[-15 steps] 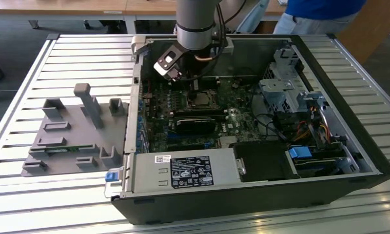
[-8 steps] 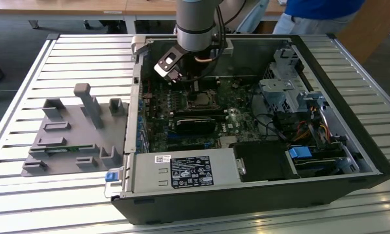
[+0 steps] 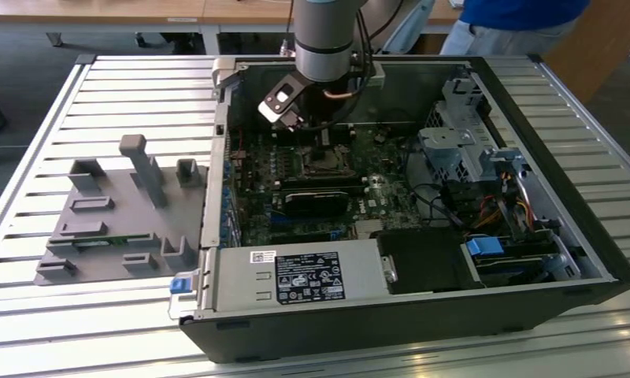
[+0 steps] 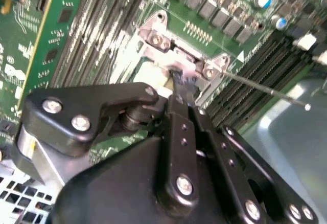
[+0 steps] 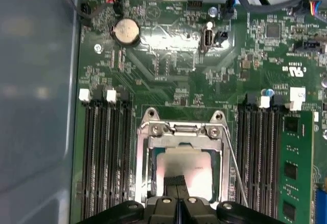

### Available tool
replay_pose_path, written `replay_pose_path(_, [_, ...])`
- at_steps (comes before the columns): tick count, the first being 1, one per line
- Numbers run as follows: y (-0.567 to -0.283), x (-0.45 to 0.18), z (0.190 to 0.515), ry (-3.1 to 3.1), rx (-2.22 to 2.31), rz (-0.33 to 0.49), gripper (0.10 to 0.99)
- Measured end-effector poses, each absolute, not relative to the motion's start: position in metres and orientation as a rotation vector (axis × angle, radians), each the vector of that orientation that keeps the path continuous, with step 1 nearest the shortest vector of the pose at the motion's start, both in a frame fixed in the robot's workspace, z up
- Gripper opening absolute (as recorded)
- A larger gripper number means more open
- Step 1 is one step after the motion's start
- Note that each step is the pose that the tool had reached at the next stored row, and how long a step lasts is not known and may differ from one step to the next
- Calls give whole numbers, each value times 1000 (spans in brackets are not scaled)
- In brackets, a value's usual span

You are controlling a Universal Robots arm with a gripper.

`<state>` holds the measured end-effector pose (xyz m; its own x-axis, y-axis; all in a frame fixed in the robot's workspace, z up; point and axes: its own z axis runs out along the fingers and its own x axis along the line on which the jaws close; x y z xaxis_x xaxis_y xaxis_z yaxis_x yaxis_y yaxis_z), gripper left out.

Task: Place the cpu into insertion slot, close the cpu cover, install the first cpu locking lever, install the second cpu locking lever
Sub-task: 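Close the cpu cover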

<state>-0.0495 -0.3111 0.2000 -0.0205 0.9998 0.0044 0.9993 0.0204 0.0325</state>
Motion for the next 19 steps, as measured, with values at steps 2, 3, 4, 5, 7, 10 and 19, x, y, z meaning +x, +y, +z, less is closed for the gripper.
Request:
replay_pose_path(2, [-311,-49,203,2229,2184,41,106])
replay_pose_path(3, [-311,-49,205,2229,2184,41,106])
replay_pose_path(4, [-311,-49,208,2229,2184,41,106])
replay_pose_path(5, [-311,-49,210,2229,2184,40,106])
replay_pose_path(7, [-311,-49,214,2229,2184,40,106])
replay_pose_path(10, [-311,-49,214,2229,2184,41,106])
replay_pose_path(19, [-311,-40,213,2219,2194,40,106])
